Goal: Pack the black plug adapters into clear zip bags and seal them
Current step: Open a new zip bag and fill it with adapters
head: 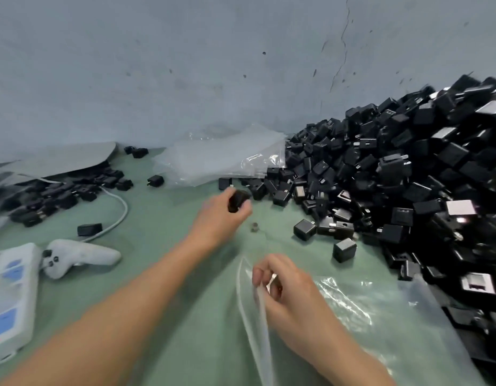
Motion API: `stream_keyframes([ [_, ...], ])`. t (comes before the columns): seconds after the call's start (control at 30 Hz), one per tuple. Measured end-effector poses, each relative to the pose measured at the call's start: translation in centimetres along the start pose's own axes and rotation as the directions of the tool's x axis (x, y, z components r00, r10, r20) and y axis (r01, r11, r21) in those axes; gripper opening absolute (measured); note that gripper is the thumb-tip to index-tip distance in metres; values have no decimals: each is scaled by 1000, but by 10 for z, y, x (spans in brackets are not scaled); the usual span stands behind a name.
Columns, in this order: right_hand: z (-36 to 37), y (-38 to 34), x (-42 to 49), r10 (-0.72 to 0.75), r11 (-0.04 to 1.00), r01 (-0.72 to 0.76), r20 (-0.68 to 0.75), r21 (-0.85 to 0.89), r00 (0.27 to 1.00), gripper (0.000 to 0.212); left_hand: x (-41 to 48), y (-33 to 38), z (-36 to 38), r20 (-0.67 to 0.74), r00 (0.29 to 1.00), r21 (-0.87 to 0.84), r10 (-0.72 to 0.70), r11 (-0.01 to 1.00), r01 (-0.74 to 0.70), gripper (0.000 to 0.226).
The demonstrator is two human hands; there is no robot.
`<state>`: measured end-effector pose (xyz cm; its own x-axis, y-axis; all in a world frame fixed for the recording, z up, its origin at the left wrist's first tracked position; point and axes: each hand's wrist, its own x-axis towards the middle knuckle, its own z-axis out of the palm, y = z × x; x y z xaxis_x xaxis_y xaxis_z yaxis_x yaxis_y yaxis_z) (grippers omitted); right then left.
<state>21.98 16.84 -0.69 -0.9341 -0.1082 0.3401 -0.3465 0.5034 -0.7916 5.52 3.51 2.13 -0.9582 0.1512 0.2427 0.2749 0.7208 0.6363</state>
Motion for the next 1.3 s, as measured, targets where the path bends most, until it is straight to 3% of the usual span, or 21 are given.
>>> stream_keyframes([
  [0.03, 3, -4, -2, -4, 1000, 4, 23, 13, 1000, 20, -11, 0, -24, 2, 986, -341, -164, 927, 155, 21],
  [0.07, 8, -9, -3, -13, 1000, 13, 51, 9, 999, 19, -28, 1, -48, 90, 952, -651, -292, 706, 278, 20],
  [0.1, 14, -13, -4, -34, 999, 36, 82, -23, 996, 17, -49, 2, -71, 229, 920, -836, -318, 420, 353, 21],
  [0.13, 21, -17, -4, -64, 994, 74, 118, -80, 991, 15, -70, 1, -88, 333, 904, -911, -267, 158, 382, 23],
  [0.17, 28, -20, -4, -100, 980, 124, 159, -153, 982, 13, -92, 0, -100, 389, 901, -920, -191, -33, 390, 26],
  [0.2, 35, -23, -4, -135, 956, 181, 202, -230, 970, 11, -112, 1, -108, 412, 901, -908, -133, -145, 394, 28],
  [0.33, 52, -23, -4, -176, 846, 303, 306, -438, 935, 26, -156, 4, -97, 515, 843, -845, -154, -254, 470, 27],
  [0.43, 50, -20, -6, -95, 846, 240, 309, -476, 946, 48, -169, -3, -78, 583, 775, -805, -245, -307, 508, 28],
  [0.5, 48, -16, -7, -120, 855, 248, 291, -456, 949, 40, -175, -11, -71, 598, 756, -790, -265, -352, 501, 29],
  [0.57, 46, -15, -7, -145, 878, 245, 259, -411, 955, 18, -175, -19, -69, 606, 751, -782, -265, -375, 498, 31],
  [0.63, 44, -17, -7, -140, 895, 229, 245, -383, 959, 4, -175, -26, -68, 600, 763, -786, -238, -352, 508, 33],
  [0.7, 41, -19, -8, -122, 915, 198, 226, -353, 966, 6, -174, -29, -65, 579, 781, -805, -233, -311, 504, 33],
  [0.8, 38, -23, -7, -98, 970, 120, 114, -210, 989, 2, -176, -24, -58, 429, 850, -903, -307, -130, 409, 33],
  [0.87, 38, -26, -5, -91, 988, 93, 21, -120, 996, 1, -179, -18, -53, 274, 905, -920, -325, 187, 345, 28],
  [0.93, 37, -29, -3, -116, 990, 111, -47, -90, 992, 2, -187, -15, -48, 125, 976, -771, -176, 602, 207, 26],
  [0.97, 36, -30, -3, -120, 990, 114, -67, -82, 991, 3, -191, -17, -45, 87, 992, -683, -92, 719, 127, 28],
  [1.1, 32, -30, -5, -115, 992, 111, -71, -56, 991, 18, -197, -27, -45, 60, 998, -525, 12, 851, 22, 45],
  [1.17, 32, -35, -4, -96, 995, 96, -80, 4, 992, 15, -198, -31, -49, 78, 994, -445, 76, 895, -34, 49],
  [1.3, 38, -50, -2, -151, 988, 151, -15, -14, 988, 27, -192, -33, -55, 175, 955, -365, 239, 917, -162, 38],
])
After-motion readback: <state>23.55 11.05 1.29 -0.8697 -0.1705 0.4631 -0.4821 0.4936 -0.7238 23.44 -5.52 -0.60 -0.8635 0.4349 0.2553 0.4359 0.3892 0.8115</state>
